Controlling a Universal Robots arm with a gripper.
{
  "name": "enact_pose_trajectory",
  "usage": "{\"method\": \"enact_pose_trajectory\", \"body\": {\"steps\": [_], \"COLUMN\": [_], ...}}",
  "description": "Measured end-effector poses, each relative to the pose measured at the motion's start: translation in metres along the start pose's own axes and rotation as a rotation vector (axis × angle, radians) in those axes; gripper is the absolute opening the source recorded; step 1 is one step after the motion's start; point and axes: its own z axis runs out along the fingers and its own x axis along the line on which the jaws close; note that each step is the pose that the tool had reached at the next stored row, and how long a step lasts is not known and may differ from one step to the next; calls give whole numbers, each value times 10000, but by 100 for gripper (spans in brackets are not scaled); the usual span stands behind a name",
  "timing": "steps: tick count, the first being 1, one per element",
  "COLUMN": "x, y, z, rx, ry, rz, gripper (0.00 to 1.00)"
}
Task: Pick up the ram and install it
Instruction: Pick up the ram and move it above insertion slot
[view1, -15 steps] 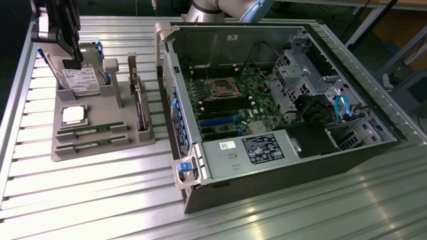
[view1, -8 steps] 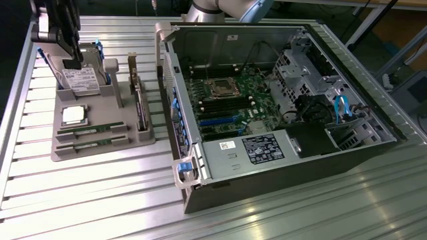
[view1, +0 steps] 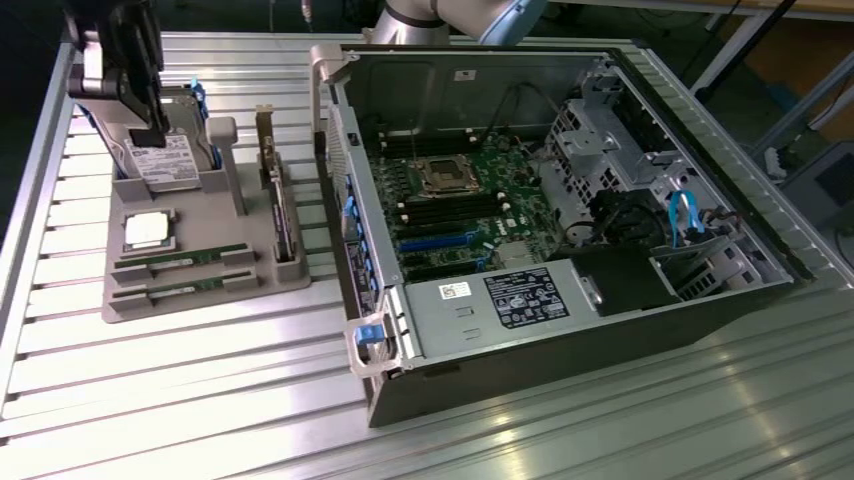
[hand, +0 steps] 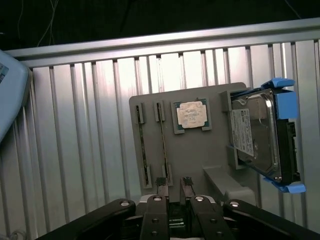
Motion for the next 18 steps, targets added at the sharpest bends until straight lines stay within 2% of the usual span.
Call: {"method": "enact_pose_trajectory", "body": {"steps": [3,6,15,18], "x": [-2,-6,-12,-16], "y": [3,7,14,19], "z": [54,163,349,459], "rx": [6,14,25,32], "ry": [-1,-2,-2,-1], "rz": [-3,-12,-46,-78], "gripper": [24,24,24,24]}}
